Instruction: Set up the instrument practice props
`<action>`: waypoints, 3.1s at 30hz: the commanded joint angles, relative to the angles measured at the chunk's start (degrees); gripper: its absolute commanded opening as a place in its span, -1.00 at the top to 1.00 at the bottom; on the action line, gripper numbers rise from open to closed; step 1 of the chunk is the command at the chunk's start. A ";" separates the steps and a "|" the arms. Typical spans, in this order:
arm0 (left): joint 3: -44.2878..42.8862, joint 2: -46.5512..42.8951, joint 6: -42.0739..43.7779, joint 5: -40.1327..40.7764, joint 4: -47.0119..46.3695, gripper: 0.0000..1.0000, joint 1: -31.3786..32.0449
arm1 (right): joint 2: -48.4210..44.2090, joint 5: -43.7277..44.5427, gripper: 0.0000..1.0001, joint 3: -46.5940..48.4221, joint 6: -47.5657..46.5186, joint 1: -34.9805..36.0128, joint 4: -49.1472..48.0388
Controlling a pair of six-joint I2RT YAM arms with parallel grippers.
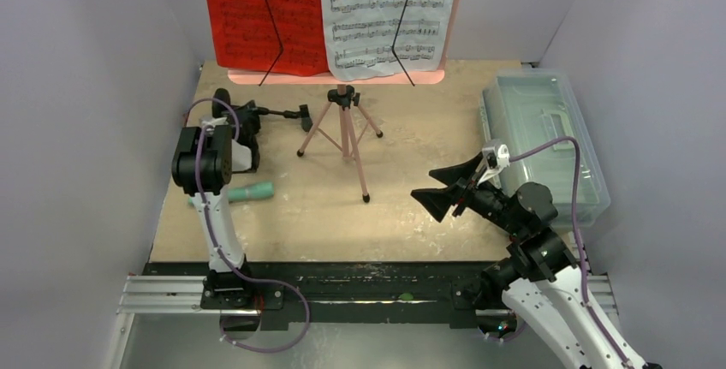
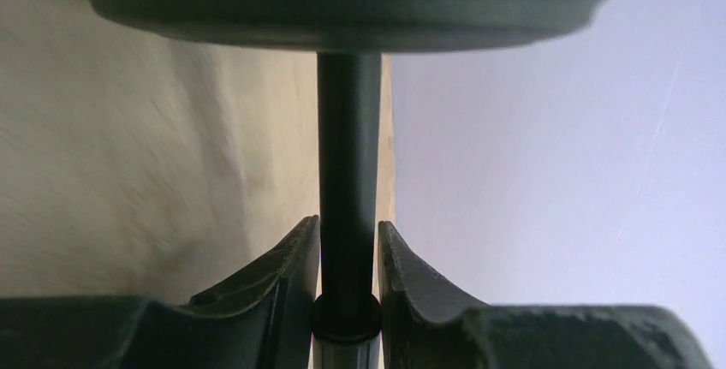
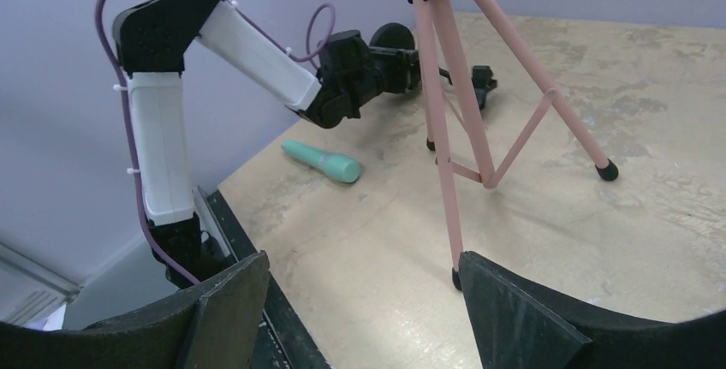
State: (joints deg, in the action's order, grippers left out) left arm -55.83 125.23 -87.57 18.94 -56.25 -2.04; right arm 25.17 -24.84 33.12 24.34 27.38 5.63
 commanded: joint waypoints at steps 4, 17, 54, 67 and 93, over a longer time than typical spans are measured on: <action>6.39 -25.96 3.41 -1.43 7.31 1.00 -8.39 | 2.80 0.21 -0.70 1.65 0.63 0.15 -3.03; 3.42 -58.22 12.83 3.35 77.48 1.00 -3.55 | 7.04 -0.77 -0.69 0.52 3.02 0.21 -7.44; 9.17 -54.83 -4.61 -26.02 89.23 1.00 32.06 | 29.67 11.87 -0.63 3.44 -1.15 23.81 -19.65; 10.16 -53.72 -3.93 -22.50 85.32 -0.27 32.79 | 31.34 14.18 -0.73 5.21 -8.87 31.69 -26.03; 2.67 -59.46 25.86 14.18 103.01 -1.00 5.71 | 27.56 16.44 -0.76 0.44 -7.78 31.69 -25.84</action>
State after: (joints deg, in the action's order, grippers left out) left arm -49.84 66.17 -69.25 17.26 41.74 7.35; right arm 54.26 -9.82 34.46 17.45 58.98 -20.43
